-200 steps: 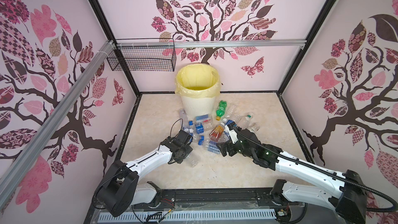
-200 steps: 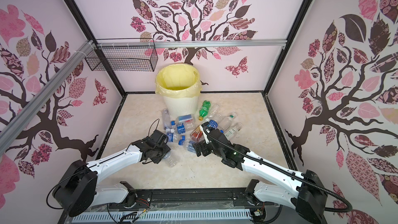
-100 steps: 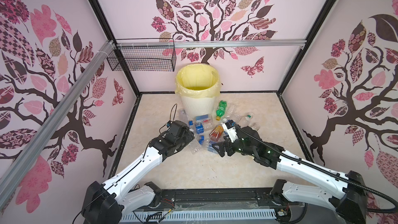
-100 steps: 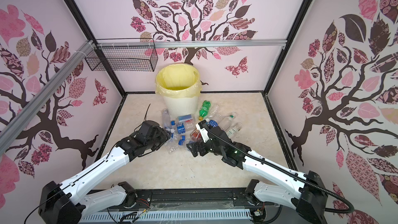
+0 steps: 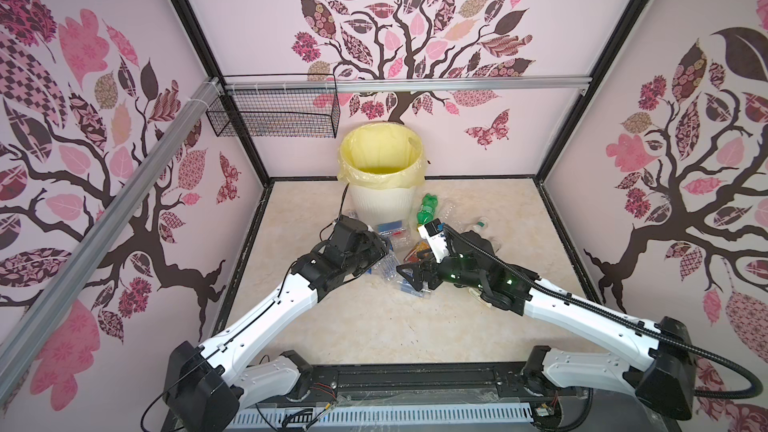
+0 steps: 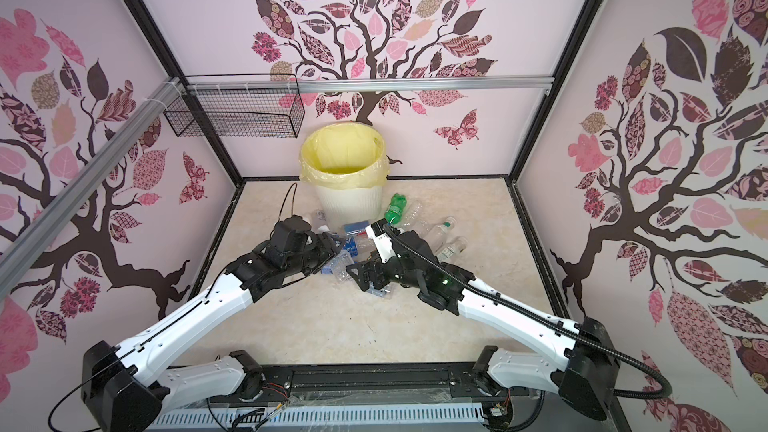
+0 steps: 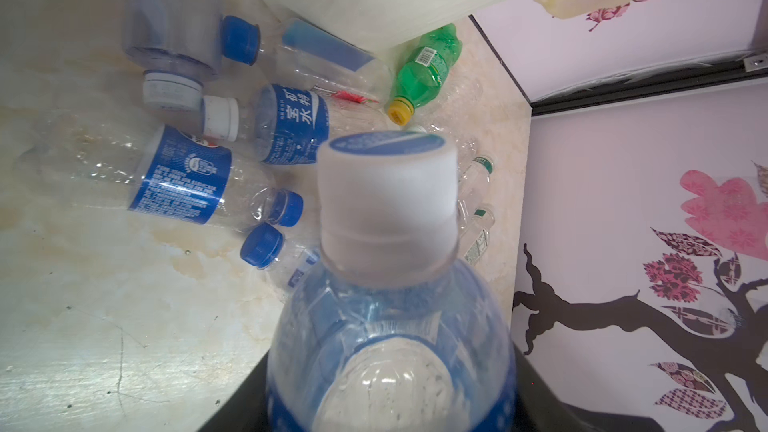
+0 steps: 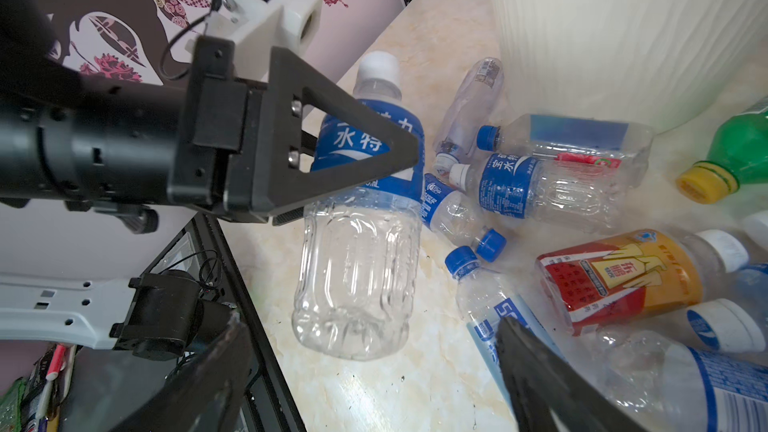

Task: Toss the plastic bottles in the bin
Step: 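Grasp the clear blue-labelled water bottle with the right gripper while the left hovers nearby, then lift the blue-labelled water bottle with the right gripper and drop it into the bin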

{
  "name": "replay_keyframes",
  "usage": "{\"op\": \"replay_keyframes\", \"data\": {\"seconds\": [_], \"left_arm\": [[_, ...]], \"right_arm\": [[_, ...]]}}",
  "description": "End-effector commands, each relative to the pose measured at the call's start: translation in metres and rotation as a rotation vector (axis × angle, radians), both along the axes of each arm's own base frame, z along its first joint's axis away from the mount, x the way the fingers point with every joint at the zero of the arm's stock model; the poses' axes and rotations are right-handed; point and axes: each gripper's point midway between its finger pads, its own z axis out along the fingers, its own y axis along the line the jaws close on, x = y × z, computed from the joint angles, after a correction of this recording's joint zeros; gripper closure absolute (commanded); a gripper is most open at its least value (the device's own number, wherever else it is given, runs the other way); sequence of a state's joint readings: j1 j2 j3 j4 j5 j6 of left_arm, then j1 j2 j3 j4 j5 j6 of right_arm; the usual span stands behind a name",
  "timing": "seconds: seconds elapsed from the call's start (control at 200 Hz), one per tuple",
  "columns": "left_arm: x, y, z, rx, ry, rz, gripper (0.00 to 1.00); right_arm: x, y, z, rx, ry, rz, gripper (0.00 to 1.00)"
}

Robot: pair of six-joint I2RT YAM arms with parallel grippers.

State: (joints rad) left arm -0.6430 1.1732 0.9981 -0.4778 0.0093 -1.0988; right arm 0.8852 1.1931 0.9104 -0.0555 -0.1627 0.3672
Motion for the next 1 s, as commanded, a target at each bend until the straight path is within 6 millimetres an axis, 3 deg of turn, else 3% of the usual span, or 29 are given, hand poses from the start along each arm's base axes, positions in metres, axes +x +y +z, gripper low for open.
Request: {"op": "replay_keyframes", "data": {"seconds": [0.0, 0.24, 0.56, 0.81, 0.995], "left_arm": [[0.007, -0.015, 0.040, -0.053, -0.094, -0.032, 0.52], [0.002, -0.017, 0.062, -0.098, -0.140, -0.040, 0.52], [-0.001, -0.024, 0.071, -0.130, -0.157, -0.056, 0.50], [0.005, 0.004, 0.086, -0.149, -0.183, 0.024, 0.28], [-0.003, 0.033, 0.120, -0.171, -0.245, 0.062, 0.05]], "right_arm": [[0.004, 0.016, 0.014, 0.041, -0.004, 0.026, 0.08], [0.006, 0.025, 0.017, 0.071, -0.010, 0.047, 0.13], [0.009, 0.033, 0.025, 0.097, -0.026, 0.059, 0.31], [0.012, 0.025, 0.032, 0.077, -0.042, 0.024, 0.44], [0.021, 0.021, 0.056, 0.061, -0.070, -0.023, 0.50]]}}
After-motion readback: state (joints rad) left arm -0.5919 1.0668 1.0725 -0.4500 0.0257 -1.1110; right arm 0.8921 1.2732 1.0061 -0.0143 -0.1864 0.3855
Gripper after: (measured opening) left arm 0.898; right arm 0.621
